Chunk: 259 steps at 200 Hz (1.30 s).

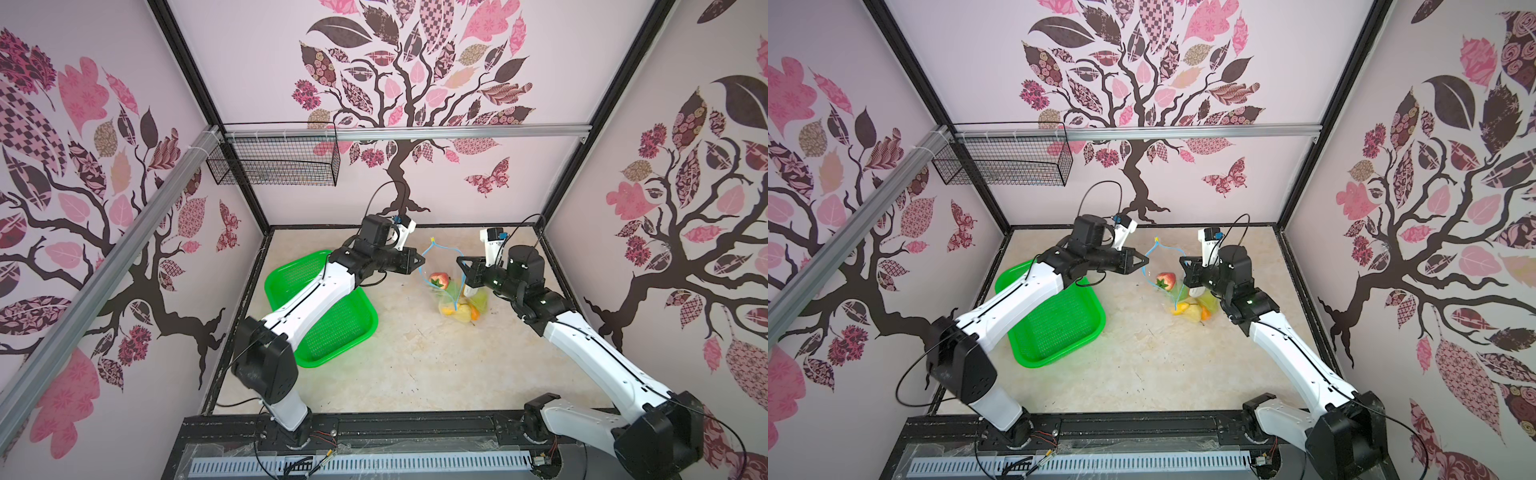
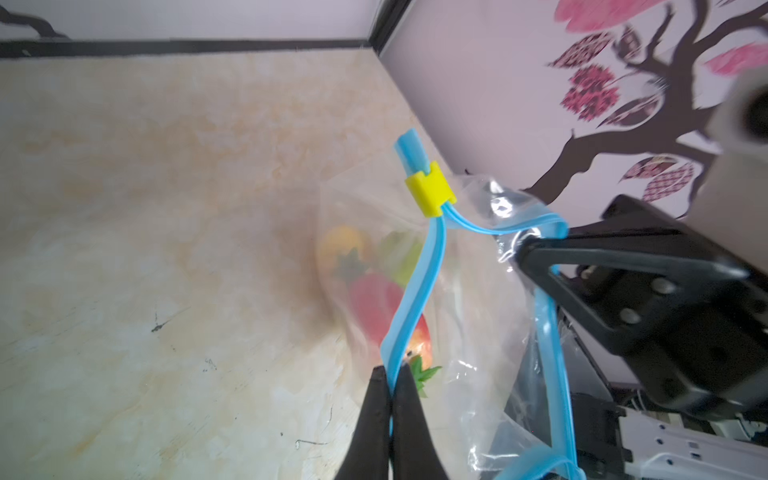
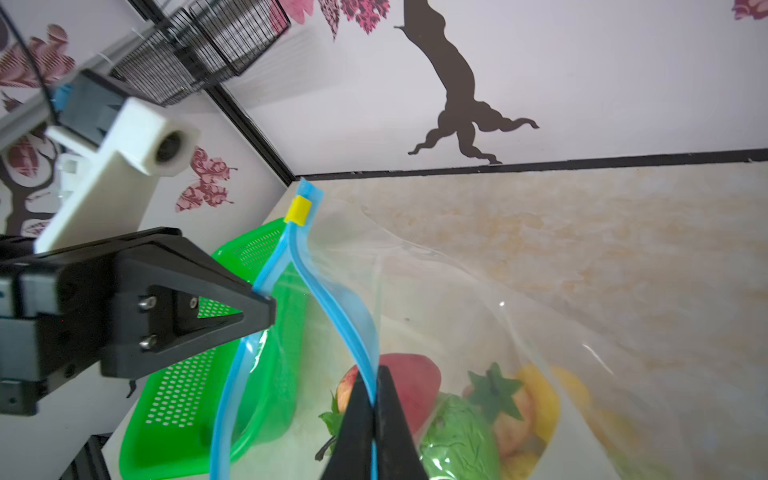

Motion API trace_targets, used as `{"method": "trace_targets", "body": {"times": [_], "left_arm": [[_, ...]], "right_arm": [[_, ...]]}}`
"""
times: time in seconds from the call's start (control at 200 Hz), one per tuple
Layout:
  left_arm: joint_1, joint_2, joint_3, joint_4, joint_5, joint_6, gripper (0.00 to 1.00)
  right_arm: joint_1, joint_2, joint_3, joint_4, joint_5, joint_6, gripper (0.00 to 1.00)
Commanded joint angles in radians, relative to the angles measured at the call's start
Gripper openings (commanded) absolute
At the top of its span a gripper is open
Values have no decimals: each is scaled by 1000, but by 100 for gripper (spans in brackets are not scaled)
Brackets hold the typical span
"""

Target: Place the food in the zip-top bag and seal the zipper

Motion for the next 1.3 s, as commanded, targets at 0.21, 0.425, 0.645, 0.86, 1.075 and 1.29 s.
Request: {"method": "trace_targets", "body": {"times": [0.21,0.425,0.645,0.86,1.075,1.29], "left_arm": [[-110,-208,-145,186,-165,-227,0],[-149,-263,-269,235,-328,-301,0],[-150,-237,-332,296,-407,-315,0],[-149,-193,-331,345,-383,-340,0],[-149,-174,-324,400,-390,-350,0],[-149,-182,-314,396,-397,-347,0]], "right_arm": [[85,24,137,-130,-140,-34,0],[134,18,126,-223,-134,-85,0],[138,15,120,-285,-153,-146,9],[174,37,185,-382,-75,-251,43],[284,125,304,-504,100,-358,61],[347,242,410,-598,333,-420,71]]}}
